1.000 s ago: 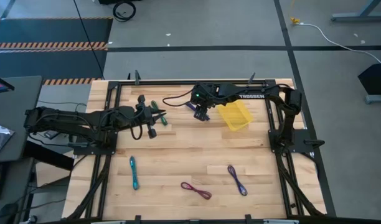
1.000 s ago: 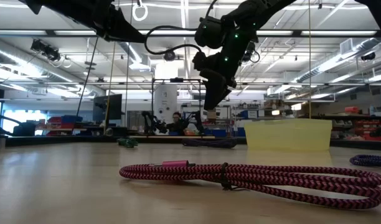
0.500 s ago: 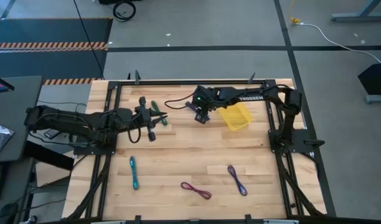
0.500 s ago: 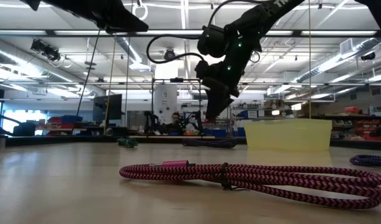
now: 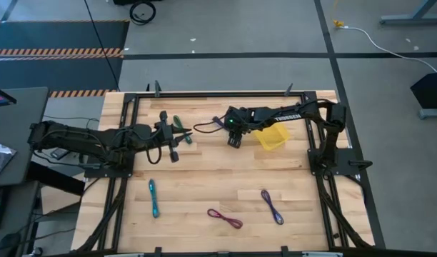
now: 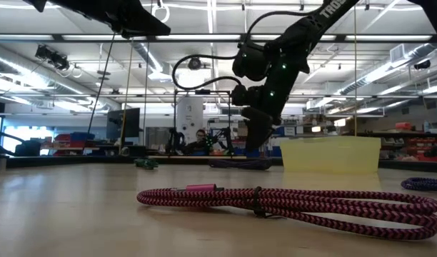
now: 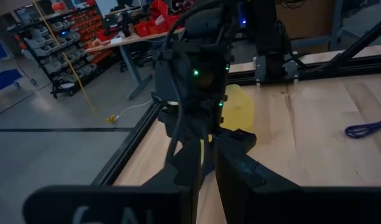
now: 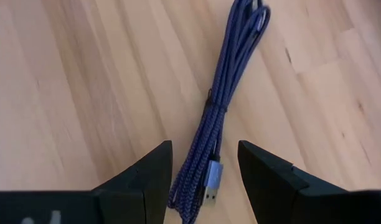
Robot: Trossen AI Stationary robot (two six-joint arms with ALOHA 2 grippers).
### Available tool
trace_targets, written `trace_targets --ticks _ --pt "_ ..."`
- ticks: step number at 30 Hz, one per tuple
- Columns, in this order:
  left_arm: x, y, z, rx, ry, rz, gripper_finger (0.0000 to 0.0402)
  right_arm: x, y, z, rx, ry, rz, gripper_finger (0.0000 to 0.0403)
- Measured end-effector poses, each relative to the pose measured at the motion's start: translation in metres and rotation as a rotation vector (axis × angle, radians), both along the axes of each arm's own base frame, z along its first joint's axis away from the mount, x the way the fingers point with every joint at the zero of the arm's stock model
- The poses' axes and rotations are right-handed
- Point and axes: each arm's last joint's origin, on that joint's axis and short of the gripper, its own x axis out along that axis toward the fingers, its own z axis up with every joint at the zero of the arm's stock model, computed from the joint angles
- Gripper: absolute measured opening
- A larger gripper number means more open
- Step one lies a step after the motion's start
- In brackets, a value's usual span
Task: Pick and place USB-C Cables
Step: Put the top purple and black charger cable into the yellow bin
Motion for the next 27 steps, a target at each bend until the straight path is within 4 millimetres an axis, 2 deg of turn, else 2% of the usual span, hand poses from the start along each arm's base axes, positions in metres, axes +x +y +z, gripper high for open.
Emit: trace_targets --ticks 9,16,27 --pt "0.0 -0.001 0.0 -0.014 -0.003 -0.028 0.0053 -0.009 0.002 -0.016 -0.002 0.016 -0.004 0.0189" --pt "0.0 -0.001 0.0 -0.014 -0.003 -0.028 0.0053 -0.011 0.002 -0.025 -0.024 -0.052 -0.006 0.0187" --pt "0.0 -0.001 0.0 -0.014 -0.003 -0.027 0.0053 -0.012 0.003 -0.027 -0.027 -0.04 0.007 0.0138"
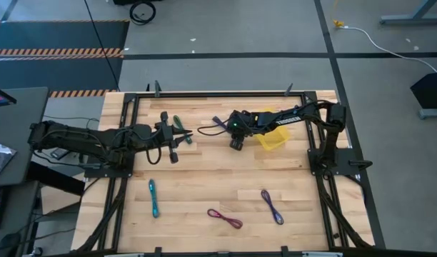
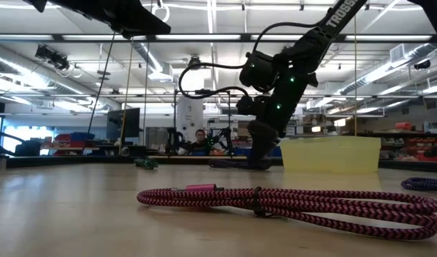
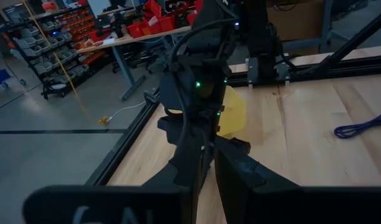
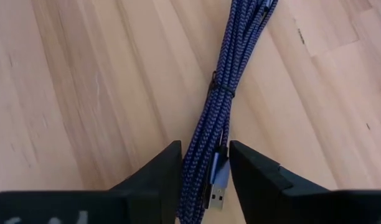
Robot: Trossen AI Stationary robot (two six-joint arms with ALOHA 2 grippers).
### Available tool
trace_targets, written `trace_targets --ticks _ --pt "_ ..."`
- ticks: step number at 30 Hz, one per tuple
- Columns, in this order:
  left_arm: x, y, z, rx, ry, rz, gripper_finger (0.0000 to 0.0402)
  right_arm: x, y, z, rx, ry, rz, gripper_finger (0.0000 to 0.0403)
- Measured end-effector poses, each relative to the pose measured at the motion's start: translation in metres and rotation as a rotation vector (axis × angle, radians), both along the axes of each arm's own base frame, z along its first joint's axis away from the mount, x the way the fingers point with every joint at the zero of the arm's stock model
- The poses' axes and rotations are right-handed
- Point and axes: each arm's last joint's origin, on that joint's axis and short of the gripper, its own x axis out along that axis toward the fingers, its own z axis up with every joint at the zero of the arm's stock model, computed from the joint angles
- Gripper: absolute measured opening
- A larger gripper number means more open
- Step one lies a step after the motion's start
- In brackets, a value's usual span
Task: Pick and place USB-C Cables
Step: Put the top purple and black charger cable into the yellow bin
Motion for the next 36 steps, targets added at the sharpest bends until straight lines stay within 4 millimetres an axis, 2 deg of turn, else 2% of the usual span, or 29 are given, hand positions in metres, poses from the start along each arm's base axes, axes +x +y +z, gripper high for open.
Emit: trace_targets --ticks 4,8,9,15,21,25,29,33,36 --pt "0.0 0.0 0.0 0.0 0.0 0.0 0.0053 0.001 0.001 0.001 -0.034 0.015 0.047 0.0102" --pt "0.0 0.0 0.0 0.0 0.0 0.0 0.0053 0.004 0.005 0.003 -0.077 0.024 0.086 0.0022" --pt "0.0 0.0 0.0 0.0 0.0 0.0 0.0053 0.006 0.006 0.004 -0.084 0.023 0.101 0.0013" --pt "0.0 0.0 0.0 0.0 0.0 0.0 0.0053 0.017 0.011 0.02 -0.15 0.035 0.127 0.0005" --pt "0.0 0.0 -0.001 0.001 0.012 0.0 0.0053 0.027 0.015 0.061 -0.244 0.095 0.135 0.0003" --pt "-0.001 0.0 -0.003 0.001 0.028 0.0 0.0053 0.016 0.017 0.097 -0.241 0.219 0.055 0.0002" --pt "-0.001 0.0 -0.002 -0.02 0.018 0.004 0.0053 -0.01 0.025 0.127 -0.195 0.386 -0.129 0.0001" --pt "-0.001 -0.001 -0.002 -0.023 0.017 0.001 0.0053 -0.037 0.035 0.146 -0.128 0.449 -0.335 0.0001" --pt "-0.001 -0.004 -0.002 -0.023 0.018 -0.014 0.0053 -0.051 0.041 0.148 -0.106 0.457 -0.446 0.0"
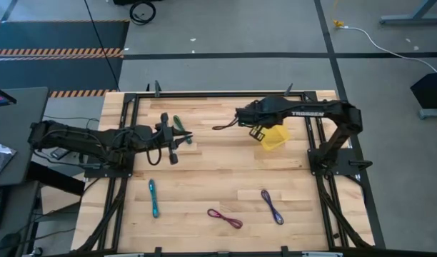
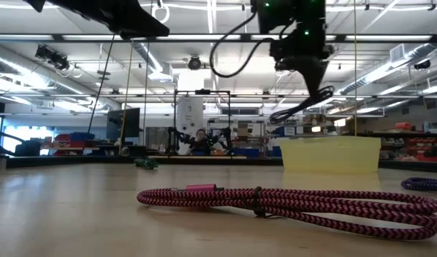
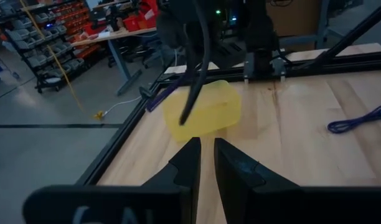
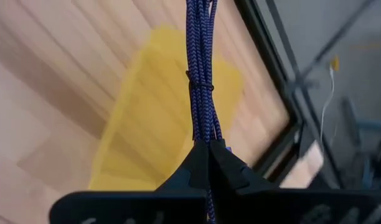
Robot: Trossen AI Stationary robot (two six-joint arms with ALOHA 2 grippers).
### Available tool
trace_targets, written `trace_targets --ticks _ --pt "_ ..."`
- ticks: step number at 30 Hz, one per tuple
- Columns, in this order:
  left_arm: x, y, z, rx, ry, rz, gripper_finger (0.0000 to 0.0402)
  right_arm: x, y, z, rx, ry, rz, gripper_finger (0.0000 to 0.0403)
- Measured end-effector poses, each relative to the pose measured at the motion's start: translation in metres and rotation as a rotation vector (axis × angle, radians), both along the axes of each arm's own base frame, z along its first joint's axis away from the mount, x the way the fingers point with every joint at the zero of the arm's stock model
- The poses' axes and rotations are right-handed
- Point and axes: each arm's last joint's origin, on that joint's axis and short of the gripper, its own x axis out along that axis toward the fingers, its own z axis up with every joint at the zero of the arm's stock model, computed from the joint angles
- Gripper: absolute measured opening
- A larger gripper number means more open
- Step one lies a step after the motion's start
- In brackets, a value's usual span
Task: Pick and place USB-C Cables
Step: Put the top purple and black charger cable into the yellow bin, then put the purple and black charger cable into the yellow bin
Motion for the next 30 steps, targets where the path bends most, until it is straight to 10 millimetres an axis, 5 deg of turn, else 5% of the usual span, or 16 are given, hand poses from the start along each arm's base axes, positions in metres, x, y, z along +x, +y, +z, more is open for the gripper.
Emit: trace_targets --ticks 21,30 --pt "-0.004 -0.029 -0.005 -0.102 0.027 -0.12 0.0053 -0.022 0.038 -0.061 0.038 -0.021 -0.171 0.001" --pt "-0.004 -0.032 -0.005 -0.128 0.019 -0.125 0.0053 -0.023 0.044 -0.065 -0.002 -0.019 -0.142 0.0093"
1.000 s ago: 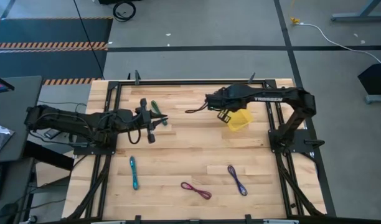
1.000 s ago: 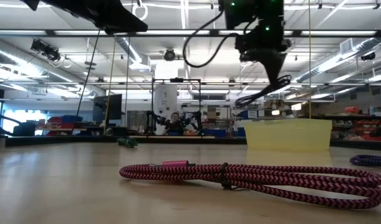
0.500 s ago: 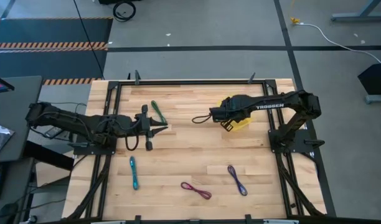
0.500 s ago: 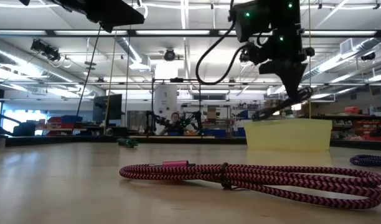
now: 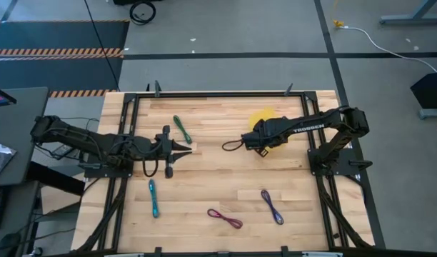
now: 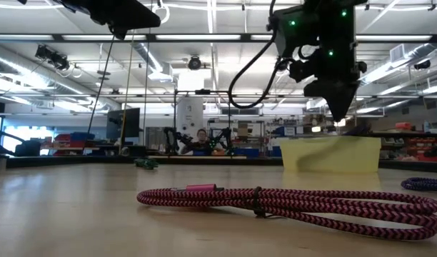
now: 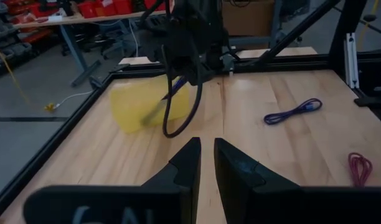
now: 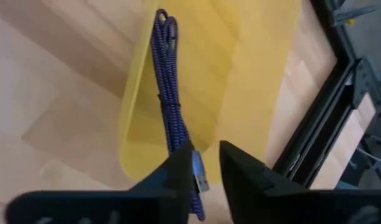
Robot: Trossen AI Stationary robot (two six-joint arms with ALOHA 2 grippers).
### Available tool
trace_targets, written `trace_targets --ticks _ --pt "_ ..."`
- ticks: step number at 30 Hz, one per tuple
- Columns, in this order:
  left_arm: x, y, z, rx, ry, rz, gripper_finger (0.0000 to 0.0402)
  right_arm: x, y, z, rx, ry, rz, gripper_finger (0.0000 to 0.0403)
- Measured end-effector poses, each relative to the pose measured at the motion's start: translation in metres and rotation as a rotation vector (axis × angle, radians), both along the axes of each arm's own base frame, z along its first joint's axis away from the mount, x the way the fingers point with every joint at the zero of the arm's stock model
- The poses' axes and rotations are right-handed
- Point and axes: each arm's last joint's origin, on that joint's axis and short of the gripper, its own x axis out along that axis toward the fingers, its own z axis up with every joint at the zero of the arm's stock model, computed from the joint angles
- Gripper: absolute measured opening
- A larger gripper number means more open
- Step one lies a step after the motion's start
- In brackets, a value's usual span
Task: Pick and place USB-C Cables
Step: Put the purple and black charger cable into the yellow bin
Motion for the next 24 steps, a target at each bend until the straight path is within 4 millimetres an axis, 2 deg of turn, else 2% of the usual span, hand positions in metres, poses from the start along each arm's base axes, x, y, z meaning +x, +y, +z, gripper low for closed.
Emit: trace_targets --ticks 7,13,17,21,24 --pt "0.0 0.0 0.0 -0.004 -0.001 0.001 0.0053 -0.002 0.0 0.001 -0.051 0.03 0.022 0.0176" --pt "0.0 0.0 0.0 -0.007 -0.001 0.002 0.0053 -0.002 0.0 0.001 -0.03 0.032 0.021 0.0212" --pt "0.0 0.0 0.0 -0.01 0.001 0.003 0.0053 -0.003 0.009 0.0 0.118 0.036 -0.001 0.0216" --pt "0.0 0.0 -0.002 -0.006 0.016 0.004 0.0053 -0.004 0.031 -0.002 0.337 0.035 -0.007 0.0214" --pt "0.0 0.0 -0.002 -0.007 0.015 0.004 0.0053 -0.006 0.048 -0.002 0.433 0.047 -0.016 0.0213"
